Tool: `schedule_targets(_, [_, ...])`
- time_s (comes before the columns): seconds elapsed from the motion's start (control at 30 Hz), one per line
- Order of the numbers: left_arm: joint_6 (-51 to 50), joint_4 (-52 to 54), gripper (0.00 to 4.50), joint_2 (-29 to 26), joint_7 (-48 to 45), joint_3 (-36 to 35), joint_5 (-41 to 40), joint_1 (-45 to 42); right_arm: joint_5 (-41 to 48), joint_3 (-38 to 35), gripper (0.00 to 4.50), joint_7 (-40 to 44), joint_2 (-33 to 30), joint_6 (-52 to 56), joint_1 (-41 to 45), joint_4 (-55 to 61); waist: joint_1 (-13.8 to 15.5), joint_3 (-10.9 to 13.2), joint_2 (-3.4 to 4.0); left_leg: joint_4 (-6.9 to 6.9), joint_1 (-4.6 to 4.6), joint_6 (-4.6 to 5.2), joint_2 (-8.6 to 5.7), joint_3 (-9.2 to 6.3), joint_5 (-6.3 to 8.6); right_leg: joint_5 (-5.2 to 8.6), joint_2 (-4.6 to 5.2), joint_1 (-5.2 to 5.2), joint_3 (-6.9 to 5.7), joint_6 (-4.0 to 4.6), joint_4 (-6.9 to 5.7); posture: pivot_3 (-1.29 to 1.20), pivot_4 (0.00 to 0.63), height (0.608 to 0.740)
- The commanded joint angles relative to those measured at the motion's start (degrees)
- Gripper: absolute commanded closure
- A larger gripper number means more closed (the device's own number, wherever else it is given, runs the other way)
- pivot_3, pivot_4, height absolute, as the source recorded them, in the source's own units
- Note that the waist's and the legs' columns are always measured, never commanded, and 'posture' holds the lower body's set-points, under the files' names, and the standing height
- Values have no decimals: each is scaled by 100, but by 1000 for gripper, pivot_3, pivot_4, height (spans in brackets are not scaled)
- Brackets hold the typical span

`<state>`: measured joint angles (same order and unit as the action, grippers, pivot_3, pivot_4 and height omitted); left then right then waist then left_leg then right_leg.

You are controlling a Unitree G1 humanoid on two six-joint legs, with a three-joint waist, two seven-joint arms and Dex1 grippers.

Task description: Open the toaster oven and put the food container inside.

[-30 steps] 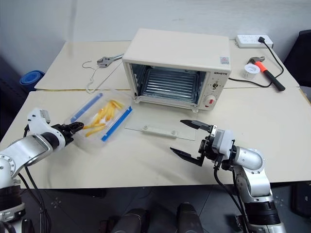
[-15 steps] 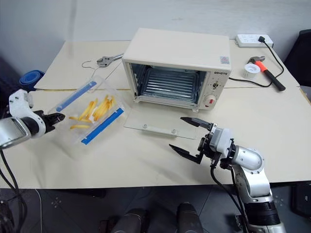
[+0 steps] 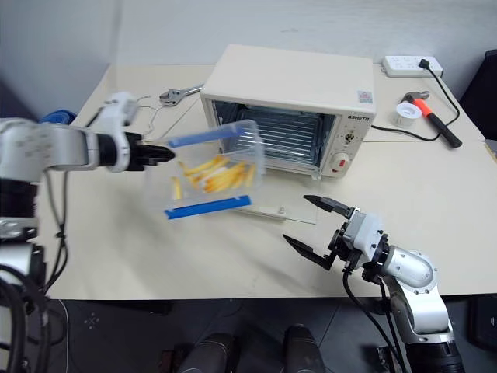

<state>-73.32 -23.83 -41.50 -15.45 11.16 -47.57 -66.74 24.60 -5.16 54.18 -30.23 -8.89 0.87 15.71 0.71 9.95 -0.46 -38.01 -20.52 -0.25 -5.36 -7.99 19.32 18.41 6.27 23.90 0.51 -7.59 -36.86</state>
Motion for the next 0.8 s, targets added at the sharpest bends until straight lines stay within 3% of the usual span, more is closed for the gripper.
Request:
schedule_targets(0.03, [644, -806, 4241, 537, -726, 296, 873, -636, 3, -182, 0, -237, 45, -127, -313, 441, -25, 3, -5, 2, -3, 0, 0, 1, 0, 0, -1, 5, 2, 0, -3, 0, 150, 740])
schedule_targets(0.27, [1872, -2478, 4241, 1509, -1507, 467, 2232, -1355, -138, -163, 0, -615, 162, -174, -837, 812, -87, 4, -8, -13, -59, -3, 0, 10, -1, -2, -6, 82, -3, -4, -54, 0, 150, 740])
schedule_targets(0.43, [2210, -2801, 2667, 1760, -1924, 231, 2656, -1556, -195, -162, 0, -768, 215, -192, -936, 836, -53, 5, -9, -31, -59, -1, -8, 10, -6, -4, 3, 77, 1, -8, -39, 0, 150, 740])
schedule_targets(0.57, [2256, -2654, 1454, 1613, -2205, -183, 2707, -1484, -206, -194, 0, -815, 185, -217, -921, 768, -51, 8, -13, -31, -64, 0, -10, 7, -6, -4, 6, 82, -1, -9, -45, 0, 150, 740])
schedule_targets(0.8, [2395, -675, 1454, 595, -3742, -832, 2256, -268, 18, -304, 0, -727, 10, 73, -1000, 844, -167, 5, -9, -13, -61, -3, 3, 9, -6, -4, 0, 97, 4, -8, -67, 0, 150, 740])
